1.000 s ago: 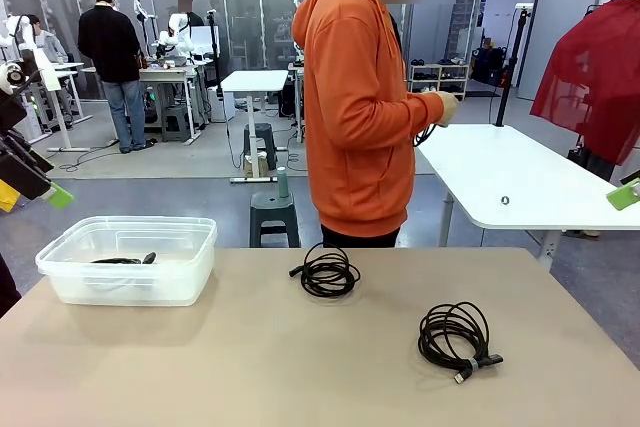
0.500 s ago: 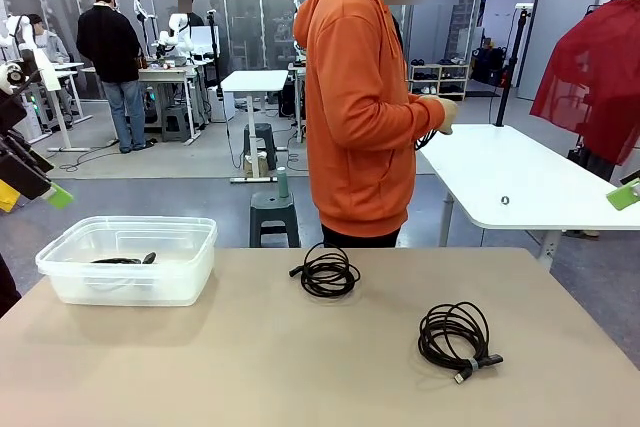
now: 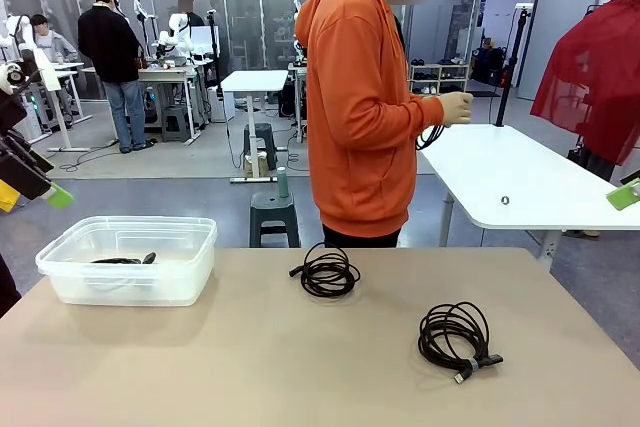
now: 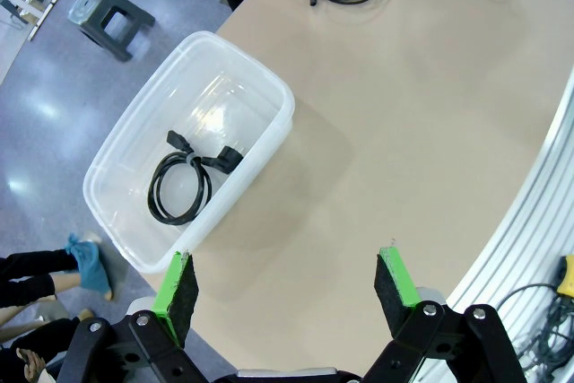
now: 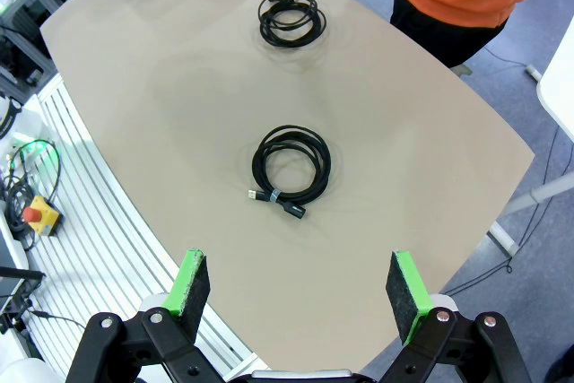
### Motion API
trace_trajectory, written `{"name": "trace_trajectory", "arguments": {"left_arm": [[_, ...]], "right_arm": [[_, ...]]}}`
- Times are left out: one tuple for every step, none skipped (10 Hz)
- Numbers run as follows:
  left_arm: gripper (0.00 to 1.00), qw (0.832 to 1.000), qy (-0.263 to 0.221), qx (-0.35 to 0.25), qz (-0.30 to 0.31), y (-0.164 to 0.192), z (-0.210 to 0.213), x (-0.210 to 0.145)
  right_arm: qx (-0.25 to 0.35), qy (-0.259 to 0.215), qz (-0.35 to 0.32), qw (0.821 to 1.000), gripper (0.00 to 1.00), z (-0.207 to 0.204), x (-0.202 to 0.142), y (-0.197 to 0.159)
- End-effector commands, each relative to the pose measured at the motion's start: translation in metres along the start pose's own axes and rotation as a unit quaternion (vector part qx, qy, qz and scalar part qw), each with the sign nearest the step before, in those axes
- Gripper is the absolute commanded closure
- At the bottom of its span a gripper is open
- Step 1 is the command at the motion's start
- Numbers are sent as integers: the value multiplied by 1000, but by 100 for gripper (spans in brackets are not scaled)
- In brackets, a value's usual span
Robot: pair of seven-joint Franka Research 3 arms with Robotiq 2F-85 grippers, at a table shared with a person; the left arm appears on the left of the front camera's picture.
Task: Organize and store the cables.
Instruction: Place the Power Cable into the Organizing box.
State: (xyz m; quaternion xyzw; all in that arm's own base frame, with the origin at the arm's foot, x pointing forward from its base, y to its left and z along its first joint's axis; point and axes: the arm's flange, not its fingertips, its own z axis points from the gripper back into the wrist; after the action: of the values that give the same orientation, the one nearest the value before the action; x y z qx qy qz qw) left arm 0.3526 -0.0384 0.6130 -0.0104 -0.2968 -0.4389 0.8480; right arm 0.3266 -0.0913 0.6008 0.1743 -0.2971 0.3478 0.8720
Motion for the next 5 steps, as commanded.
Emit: {"name": "trace_trajectory", "arguments": {"left_arm": [[0, 1000, 1, 4, 6, -1, 1, 2], [0, 1000, 1, 4, 6, -1, 1, 2], [0, 1000, 1, 4, 6, -1, 1, 2], [0, 1000, 1, 4, 6, -1, 1, 2], [0, 1000, 1, 4, 6, -1, 1, 2]], "right_arm": [[5, -4, 6, 1000, 0, 0, -1, 0], [5, -4, 6, 1000, 0, 0, -1, 0], [5, -4, 6, 1000, 0, 0, -1, 0], [5, -4, 6, 1000, 0, 0, -1, 0], [5, -4, 6, 1000, 0, 0, -1, 0]]}}
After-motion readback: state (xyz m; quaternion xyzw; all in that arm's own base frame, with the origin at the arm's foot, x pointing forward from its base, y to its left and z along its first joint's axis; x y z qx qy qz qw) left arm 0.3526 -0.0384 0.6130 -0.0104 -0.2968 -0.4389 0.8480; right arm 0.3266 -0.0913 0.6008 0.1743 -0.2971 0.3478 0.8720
